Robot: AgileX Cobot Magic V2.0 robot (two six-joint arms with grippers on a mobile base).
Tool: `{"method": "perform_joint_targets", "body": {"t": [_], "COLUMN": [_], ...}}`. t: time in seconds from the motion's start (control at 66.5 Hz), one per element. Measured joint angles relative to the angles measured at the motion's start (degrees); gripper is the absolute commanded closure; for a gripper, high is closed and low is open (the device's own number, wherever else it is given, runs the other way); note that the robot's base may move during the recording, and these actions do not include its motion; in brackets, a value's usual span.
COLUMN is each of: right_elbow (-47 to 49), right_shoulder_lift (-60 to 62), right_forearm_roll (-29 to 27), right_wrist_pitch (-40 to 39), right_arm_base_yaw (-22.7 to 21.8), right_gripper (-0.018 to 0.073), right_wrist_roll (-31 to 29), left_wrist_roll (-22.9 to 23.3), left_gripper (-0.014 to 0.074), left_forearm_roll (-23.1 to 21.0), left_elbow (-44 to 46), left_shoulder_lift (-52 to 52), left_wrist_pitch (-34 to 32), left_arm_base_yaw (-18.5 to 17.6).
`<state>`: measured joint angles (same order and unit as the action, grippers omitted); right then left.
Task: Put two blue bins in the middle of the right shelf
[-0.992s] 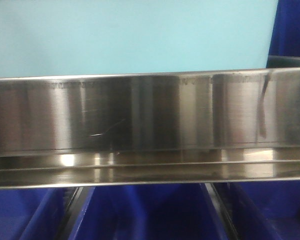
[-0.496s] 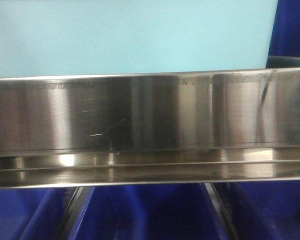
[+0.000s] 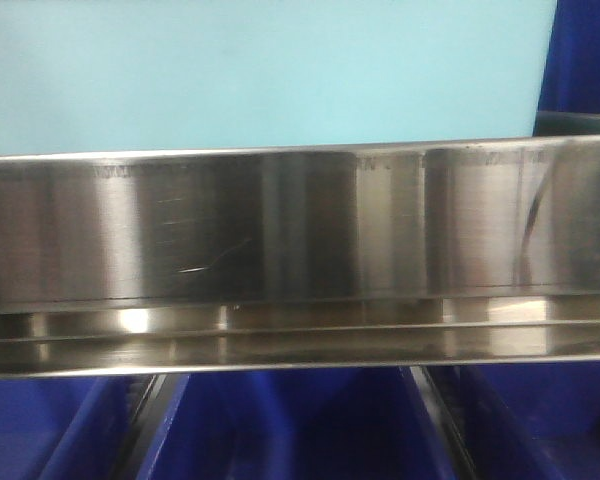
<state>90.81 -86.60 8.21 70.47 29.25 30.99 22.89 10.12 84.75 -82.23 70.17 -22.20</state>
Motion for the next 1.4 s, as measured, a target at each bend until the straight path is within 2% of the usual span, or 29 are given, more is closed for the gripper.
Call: {"method": "perform_joint_targets", "body": {"t": [0.812,1.008,1.398], "right_elbow": [0.0,0.0,0.0], "right_shoulder_lift": [0.0,0.0,0.0], "right_forearm_roll": [0.0,0.0,-0.1], "right_wrist_pitch": [0.0,0.0,0.0], "right_arm_base_yaw": [0.0,0.0,0.0], "right_gripper": [0.0231,0.0231,0.0231], "right_wrist_roll": [0.0,0.0,0.0], "left_wrist_roll": [-0.3,-0.3,-0.3], "left_gripper": [0.0143,0.0143,0.0143], "left_forearm_roll": [-0.5,1.0,0.7], "left_elbow": [-1.5,-1.5,-1.5], "left_shoulder_lift": [0.0,0.0,0.0], "left_wrist_pitch": [0.0,0.0,0.0], "left_arm_base_yaw": [0.1,0.3,0.6]}}
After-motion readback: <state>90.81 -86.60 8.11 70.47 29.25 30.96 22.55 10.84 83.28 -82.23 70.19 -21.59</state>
